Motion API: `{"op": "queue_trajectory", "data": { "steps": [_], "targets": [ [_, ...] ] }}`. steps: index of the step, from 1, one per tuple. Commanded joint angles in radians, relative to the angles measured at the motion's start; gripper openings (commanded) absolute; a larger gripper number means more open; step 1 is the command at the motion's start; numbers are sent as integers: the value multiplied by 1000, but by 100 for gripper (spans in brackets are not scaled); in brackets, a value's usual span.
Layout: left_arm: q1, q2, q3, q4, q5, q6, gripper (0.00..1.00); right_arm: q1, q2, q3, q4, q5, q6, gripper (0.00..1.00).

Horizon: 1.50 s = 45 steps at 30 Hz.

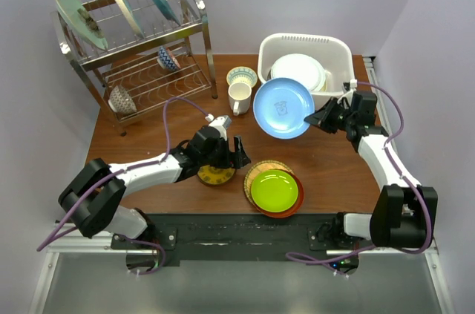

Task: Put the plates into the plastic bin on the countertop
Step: Place the plate in the plastic bin.

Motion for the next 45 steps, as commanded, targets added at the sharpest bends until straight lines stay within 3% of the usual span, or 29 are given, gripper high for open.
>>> {"op": "queue_trajectory", "data": {
  "steps": [1,17,45],
  "targets": [
    [-4,0,-7,35,6,-6,90,2,30,101,28,-28,25,0],
    [-4,20,-4,30,8,4,90,1,193,375,2,13,60,0],
    [-4,44,30,-33,-14,46,89,-15,497,693,-41,151,108,0]
  ]
}}
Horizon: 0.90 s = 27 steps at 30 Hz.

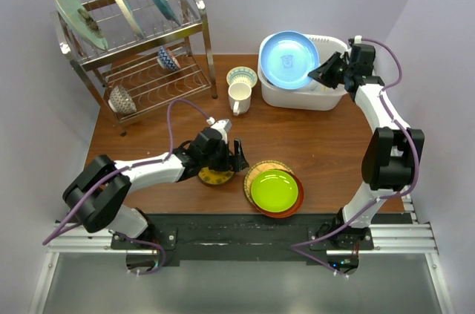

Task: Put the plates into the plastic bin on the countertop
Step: Place the plate in the plastic bin.

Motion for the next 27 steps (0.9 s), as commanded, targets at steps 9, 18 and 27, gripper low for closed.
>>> {"op": "queue_trajectory", "data": {
  "steps": [9,18,27],
  "targets": [
    [-4,5,30,-8,-20,32,89,-33,102,139,16,85,49,0],
    [-5,5,32,-17,-32,32,89,-38,163,145,40,122,59,0],
    [-5,4,39,-34,-44,41,89,-38,212,171,16,143,27,4]
  ]
}}
